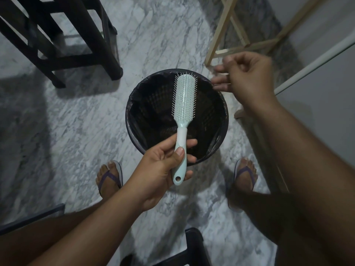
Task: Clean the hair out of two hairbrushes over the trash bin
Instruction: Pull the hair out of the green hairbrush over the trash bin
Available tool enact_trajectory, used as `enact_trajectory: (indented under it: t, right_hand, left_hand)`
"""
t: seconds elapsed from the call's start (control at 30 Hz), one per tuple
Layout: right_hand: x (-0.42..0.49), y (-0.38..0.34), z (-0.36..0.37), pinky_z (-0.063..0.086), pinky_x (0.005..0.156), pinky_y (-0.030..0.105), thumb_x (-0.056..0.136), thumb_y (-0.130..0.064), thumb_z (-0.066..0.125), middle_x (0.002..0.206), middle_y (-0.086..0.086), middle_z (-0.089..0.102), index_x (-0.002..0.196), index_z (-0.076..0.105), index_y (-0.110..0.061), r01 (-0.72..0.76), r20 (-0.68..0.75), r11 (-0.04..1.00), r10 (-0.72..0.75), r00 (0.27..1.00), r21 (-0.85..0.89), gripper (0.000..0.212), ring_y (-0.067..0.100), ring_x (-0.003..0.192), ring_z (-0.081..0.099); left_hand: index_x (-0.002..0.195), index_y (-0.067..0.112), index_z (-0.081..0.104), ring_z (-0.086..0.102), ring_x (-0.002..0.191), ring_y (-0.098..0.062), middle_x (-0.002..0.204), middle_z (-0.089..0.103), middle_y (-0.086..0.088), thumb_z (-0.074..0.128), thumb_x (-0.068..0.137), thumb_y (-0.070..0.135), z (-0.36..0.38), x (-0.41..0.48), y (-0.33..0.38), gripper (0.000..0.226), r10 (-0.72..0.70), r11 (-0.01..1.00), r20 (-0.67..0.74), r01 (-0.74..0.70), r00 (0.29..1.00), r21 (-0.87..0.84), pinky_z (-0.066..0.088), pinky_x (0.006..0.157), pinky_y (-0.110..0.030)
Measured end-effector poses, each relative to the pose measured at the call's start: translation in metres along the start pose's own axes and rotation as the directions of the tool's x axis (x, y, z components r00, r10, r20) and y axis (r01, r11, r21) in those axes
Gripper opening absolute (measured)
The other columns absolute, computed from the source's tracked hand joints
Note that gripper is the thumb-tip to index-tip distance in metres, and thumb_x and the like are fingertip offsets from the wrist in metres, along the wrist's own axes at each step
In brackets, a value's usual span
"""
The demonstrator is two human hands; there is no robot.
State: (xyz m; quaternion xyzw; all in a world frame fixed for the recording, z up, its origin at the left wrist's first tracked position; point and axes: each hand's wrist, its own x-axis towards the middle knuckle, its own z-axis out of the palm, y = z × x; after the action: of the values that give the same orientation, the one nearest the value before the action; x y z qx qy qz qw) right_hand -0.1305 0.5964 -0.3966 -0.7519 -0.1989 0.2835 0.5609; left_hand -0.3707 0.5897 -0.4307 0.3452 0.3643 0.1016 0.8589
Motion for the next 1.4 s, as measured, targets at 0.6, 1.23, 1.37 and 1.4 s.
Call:
enact_trajectory:
  t: [0.6,1.23,1.37,1.4]
  right_hand:
    - [-0.086,-0.015,0.013,0.062,0.083,0.049,0.08,-0.038,0.072,0.097,0.001,0.079,0.112,0.072,-0.021,0.152,0.231,0.97,-0.107,0.967,-0.189,0.036,0.017,0.084,0.077]
    - [-0.069,-0.041,0.004,0.061,0.086,0.045,0.088,-0.03,0.069,0.097,0.004,0.079,0.108,0.073,-0.017,0.051,0.142,0.979,-0.023,0.99,-0.195,0.024,0.017,0.09,0.075]
    - [-0.066,-0.086,-0.035,0.06,0.09,0.045,0.084,-0.033,0.068,0.104,0.0,0.078,0.111,0.071,-0.018,0.022,0.091,0.985,-0.006,0.996,-0.173,0.031,0.015,0.093,0.075]
    - [-0.068,-0.102,-0.049,0.059,0.092,0.045,0.085,-0.03,0.068,0.107,0.0,0.078,0.113,0.071,-0.017,0.015,0.062,0.988,-0.005,0.998,-0.156,0.031,0.016,0.095,0.075]
  left_hand:
    - [0.136,0.008,0.056,0.073,0.106,-0.024,0.124,0.072,-0.01,0.052,0.099,0.007,0.033,-0.044,0.026,0.037,0.007,0.998,-0.088,-0.001,0.996,0.061,0.061,0.083,-0.045]
    - [0.122,0.014,0.067,0.076,0.097,-0.028,0.111,0.077,-0.007,0.058,0.097,0.006,0.057,-0.038,0.075,0.028,-0.044,0.927,-0.212,0.119,0.976,0.355,0.06,0.081,-0.048]
    - [0.118,0.016,0.071,0.076,0.096,-0.026,0.109,0.078,-0.005,0.061,0.096,0.009,0.103,-0.044,0.109,0.026,-0.057,0.898,-0.147,0.115,0.987,0.425,0.059,0.086,-0.048]
    - [0.116,0.014,0.072,0.076,0.096,-0.026,0.108,0.079,-0.006,0.061,0.095,0.01,0.119,-0.05,0.12,0.024,-0.058,0.888,-0.119,0.106,0.991,0.448,0.059,0.085,-0.046]
